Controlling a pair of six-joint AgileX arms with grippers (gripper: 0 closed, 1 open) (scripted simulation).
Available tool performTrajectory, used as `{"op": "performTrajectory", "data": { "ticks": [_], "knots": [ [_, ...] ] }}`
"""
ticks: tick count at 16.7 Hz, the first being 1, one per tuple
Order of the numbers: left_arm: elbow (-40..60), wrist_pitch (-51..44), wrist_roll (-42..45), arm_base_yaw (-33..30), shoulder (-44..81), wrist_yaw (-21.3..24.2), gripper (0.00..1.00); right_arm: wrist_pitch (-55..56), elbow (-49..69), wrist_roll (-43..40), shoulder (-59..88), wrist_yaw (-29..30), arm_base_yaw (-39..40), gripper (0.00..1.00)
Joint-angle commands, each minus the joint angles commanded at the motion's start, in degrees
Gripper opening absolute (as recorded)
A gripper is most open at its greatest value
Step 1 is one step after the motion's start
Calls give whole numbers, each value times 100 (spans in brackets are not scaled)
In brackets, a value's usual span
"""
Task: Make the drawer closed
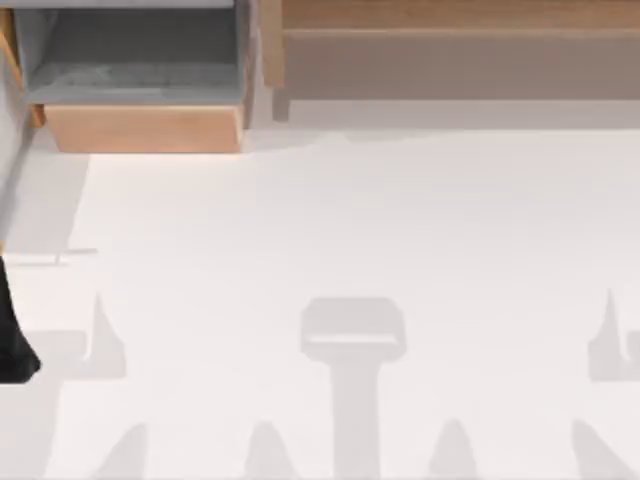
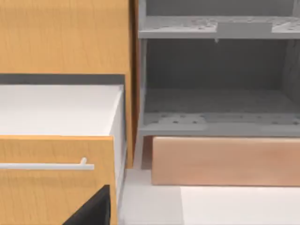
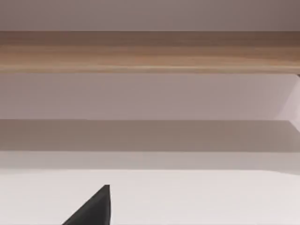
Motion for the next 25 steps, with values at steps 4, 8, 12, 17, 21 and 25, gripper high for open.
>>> {"op": "performTrajectory", "data": {
  "ticks": [4, 8, 12, 17, 21, 25],
  "knots": [
    [185, 183, 6, -208, 201, -166, 100, 0, 0, 0, 0, 0, 0, 100],
    [863, 831, 25, -1224, 1280, -1163, 100, 0, 0, 0, 0, 0, 0, 100],
    [1471, 1411, 28, -2474, 2996, -2420, 100, 0, 0, 0, 0, 0, 0, 100],
    [2285, 2193, 82, -3722, 4542, -3777, 100, 0, 0, 0, 0, 0, 0, 100],
    [2592, 2487, 95, -4193, 5015, -4159, 100, 0, 0, 0, 0, 0, 0, 100],
    [2569, 2475, 92, -4172, 4996, -4146, 100, 0, 0, 0, 0, 0, 0, 100]
  ]
}}
